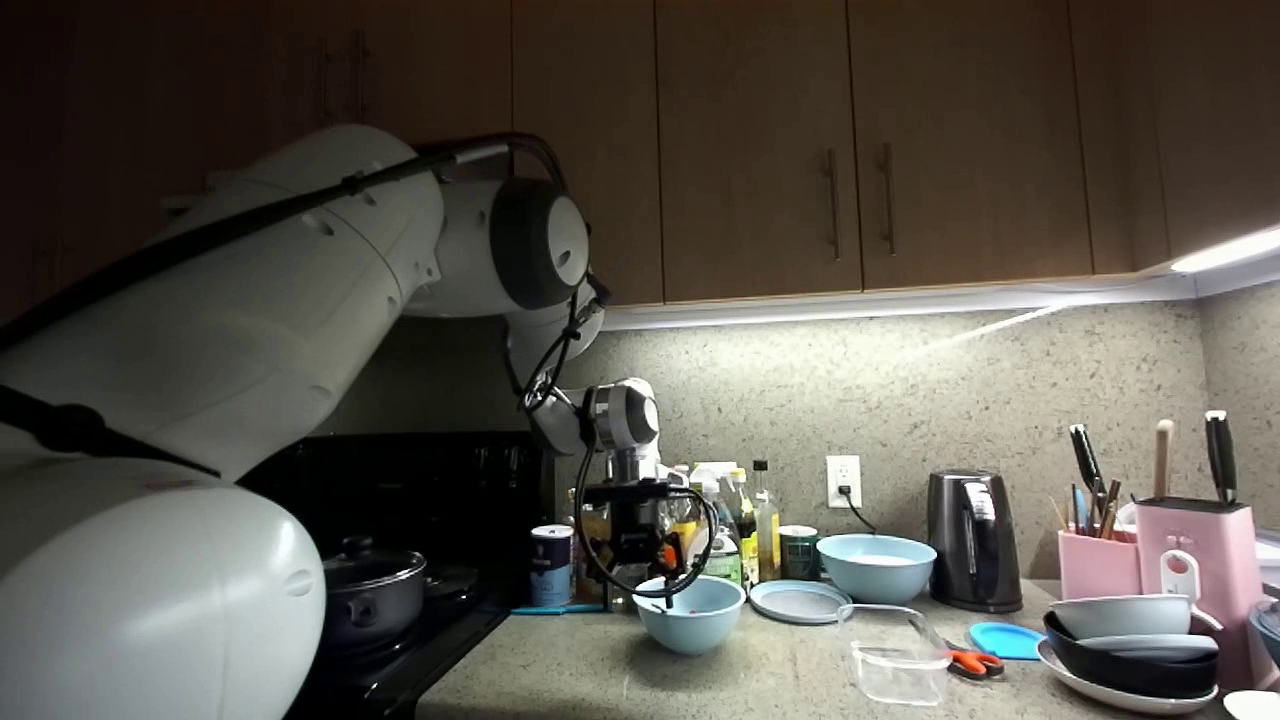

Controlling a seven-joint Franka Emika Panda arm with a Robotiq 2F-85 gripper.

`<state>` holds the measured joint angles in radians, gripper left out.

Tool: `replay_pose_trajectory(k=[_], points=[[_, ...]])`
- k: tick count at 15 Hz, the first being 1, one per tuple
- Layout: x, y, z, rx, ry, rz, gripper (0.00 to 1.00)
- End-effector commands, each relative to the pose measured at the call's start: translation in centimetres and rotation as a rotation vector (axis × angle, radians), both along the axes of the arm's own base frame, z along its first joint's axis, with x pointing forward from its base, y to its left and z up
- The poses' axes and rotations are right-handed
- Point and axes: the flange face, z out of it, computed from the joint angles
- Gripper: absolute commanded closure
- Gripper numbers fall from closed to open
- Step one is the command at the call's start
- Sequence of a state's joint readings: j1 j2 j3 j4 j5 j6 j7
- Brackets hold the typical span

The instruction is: Remove the spoon from the bowl and put it in the container

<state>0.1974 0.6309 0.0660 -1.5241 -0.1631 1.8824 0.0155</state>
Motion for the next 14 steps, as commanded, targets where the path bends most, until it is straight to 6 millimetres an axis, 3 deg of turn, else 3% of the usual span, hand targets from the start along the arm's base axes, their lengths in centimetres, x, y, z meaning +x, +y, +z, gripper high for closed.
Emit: replay_pose_trajectory(k=[1, 6, 13, 14], points=[[1.3, -0.8, 0.8, 0.002, 0.004, 0.002, 0.0], [3.7, -2.5, 0.8, 0.013, -0.022, -0.038, 0.0], [4.5, -2.7, -2.5, -0.054, 0.044, -0.101, 0.0], [4.5, -2.5, -2.7, -0.063, 0.051, -0.104, 0.13]])
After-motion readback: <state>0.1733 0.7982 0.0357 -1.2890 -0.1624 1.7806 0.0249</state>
